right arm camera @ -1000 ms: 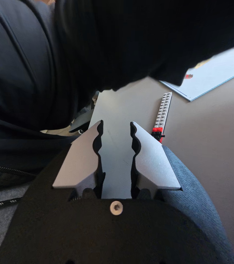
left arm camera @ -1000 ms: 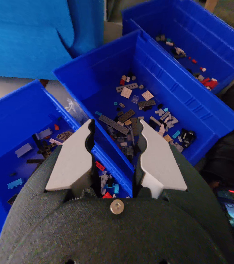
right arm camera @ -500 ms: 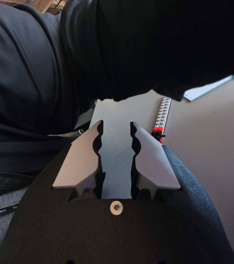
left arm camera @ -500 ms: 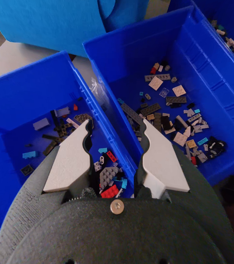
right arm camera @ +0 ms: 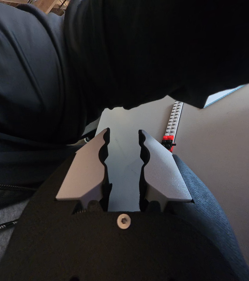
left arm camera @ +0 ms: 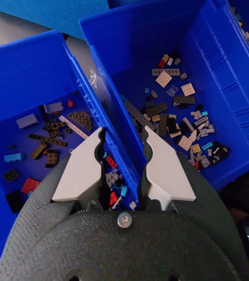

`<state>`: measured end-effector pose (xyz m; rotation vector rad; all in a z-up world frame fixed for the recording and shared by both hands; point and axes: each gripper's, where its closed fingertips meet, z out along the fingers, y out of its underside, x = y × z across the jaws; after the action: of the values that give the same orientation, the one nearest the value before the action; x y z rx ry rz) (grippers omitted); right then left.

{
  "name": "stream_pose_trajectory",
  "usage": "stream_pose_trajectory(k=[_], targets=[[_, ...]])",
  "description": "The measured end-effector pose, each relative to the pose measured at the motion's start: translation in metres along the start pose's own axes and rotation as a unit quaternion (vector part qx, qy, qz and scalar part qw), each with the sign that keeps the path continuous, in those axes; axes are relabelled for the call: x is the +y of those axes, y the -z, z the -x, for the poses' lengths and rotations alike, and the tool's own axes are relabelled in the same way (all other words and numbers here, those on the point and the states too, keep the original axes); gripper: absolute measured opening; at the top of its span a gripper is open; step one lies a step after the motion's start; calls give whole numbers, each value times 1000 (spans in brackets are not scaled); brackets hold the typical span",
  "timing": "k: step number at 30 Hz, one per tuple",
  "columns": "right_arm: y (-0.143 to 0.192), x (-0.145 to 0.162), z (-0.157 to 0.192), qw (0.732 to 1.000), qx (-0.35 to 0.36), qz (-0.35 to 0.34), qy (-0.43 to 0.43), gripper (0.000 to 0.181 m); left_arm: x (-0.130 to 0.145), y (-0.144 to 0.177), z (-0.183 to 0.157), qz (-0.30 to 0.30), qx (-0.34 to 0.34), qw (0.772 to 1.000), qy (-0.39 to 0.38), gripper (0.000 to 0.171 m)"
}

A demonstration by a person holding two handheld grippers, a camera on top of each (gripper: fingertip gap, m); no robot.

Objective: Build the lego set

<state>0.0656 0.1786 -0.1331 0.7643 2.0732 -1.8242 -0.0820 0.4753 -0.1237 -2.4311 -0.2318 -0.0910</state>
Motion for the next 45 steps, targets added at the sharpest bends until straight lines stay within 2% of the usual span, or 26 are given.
stream_pose_trajectory(k=[42,45], targets=[[0,1,0,1000,-1,3,1,41,0,-1,1,-3,-5,1000,8,46],[0,1,1,1000,-1,3,1,41,-10,7,-4,-26,12,999,17,52]])
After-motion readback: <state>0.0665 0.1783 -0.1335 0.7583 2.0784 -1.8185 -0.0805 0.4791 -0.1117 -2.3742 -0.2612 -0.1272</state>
